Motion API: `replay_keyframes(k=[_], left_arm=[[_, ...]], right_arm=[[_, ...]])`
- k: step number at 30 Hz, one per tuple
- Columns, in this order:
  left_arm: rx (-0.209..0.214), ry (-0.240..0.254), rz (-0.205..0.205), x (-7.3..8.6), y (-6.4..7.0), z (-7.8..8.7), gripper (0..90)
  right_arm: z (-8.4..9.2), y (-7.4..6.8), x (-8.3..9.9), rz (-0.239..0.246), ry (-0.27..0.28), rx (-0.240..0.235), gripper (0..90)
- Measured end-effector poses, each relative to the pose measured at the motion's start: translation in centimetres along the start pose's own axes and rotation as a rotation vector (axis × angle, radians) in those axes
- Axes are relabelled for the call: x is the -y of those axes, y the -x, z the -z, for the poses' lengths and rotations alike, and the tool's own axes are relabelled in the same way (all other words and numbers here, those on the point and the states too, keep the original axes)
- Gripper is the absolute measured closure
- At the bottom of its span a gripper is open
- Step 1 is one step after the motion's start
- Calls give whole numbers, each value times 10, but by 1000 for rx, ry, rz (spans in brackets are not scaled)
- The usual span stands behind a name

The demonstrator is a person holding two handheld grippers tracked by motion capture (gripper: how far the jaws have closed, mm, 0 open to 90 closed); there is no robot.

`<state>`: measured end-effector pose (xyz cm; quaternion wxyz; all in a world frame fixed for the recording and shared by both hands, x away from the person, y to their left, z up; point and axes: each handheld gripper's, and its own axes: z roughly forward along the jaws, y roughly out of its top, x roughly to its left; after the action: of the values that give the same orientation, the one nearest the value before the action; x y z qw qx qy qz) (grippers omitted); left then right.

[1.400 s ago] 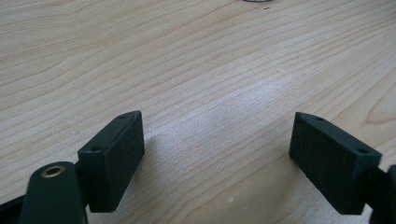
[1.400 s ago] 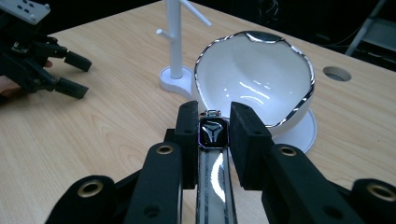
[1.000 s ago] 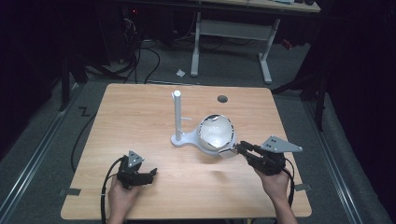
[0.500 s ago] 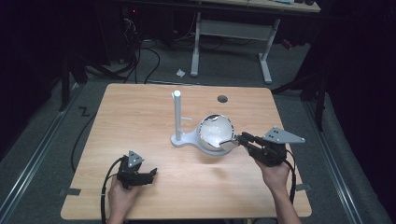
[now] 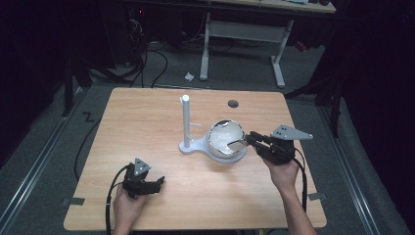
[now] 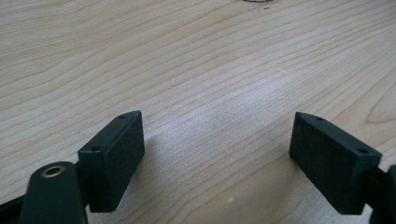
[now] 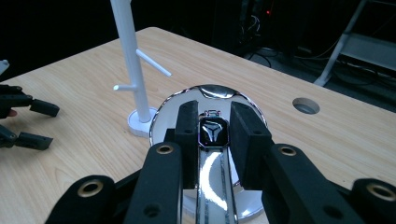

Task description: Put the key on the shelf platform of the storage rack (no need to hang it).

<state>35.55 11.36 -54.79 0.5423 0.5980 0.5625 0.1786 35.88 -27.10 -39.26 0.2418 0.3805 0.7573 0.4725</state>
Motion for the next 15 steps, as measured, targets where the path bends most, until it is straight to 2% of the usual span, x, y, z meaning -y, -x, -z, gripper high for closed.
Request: replay_keyframes(k=[15], left_arm=[[0,0,0,0,0,0,184]], right_arm=[[-26,1,-6,2,-39,-4,742]])
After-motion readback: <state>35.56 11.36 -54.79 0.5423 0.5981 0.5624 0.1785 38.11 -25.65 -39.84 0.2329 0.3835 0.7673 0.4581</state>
